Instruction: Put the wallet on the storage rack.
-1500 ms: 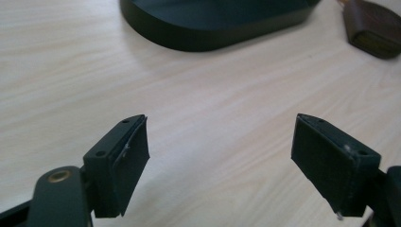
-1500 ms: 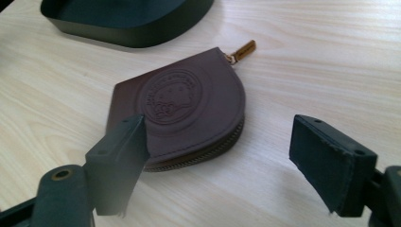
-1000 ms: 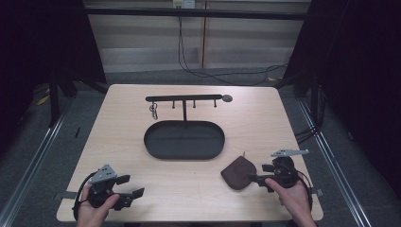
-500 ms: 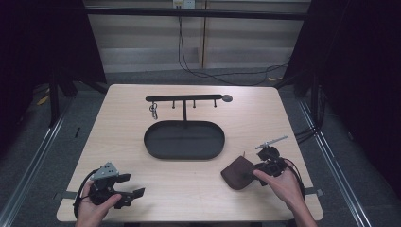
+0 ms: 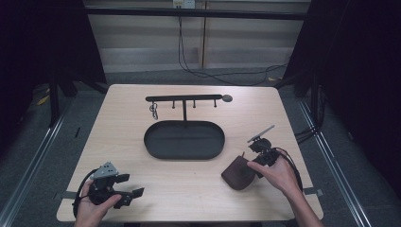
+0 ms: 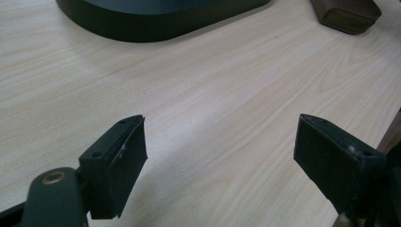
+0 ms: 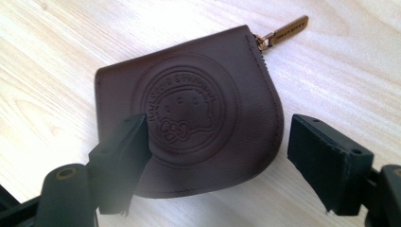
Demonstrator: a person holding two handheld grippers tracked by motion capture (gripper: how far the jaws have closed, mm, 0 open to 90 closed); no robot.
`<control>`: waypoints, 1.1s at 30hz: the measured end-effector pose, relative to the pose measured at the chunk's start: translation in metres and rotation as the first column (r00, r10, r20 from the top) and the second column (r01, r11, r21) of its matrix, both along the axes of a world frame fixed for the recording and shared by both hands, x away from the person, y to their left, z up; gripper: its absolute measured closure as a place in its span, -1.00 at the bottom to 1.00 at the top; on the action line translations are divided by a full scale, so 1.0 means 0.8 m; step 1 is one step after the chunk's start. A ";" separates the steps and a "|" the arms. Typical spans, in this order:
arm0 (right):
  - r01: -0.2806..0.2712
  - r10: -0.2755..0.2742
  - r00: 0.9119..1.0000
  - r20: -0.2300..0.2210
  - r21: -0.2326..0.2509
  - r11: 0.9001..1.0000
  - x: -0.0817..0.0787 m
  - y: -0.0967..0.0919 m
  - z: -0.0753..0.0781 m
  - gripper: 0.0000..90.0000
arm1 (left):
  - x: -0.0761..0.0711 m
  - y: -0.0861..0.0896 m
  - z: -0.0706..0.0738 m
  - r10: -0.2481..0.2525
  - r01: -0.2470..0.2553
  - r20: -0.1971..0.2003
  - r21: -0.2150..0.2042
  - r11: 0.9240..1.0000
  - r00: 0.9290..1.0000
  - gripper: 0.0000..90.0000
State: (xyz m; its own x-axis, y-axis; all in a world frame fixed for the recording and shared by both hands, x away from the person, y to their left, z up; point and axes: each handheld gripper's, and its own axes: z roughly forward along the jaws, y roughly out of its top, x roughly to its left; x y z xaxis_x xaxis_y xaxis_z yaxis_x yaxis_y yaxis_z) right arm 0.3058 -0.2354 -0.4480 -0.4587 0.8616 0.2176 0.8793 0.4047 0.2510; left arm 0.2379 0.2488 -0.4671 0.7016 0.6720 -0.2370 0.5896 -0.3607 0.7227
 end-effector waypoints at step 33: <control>0.024 -0.026 0.987 -0.161 -0.016 1.000 0.026 0.002 -0.005 0.01 | 0.001 0.002 0.001 0.013 -0.013 0.002 0.007 1.000 1.000 -0.60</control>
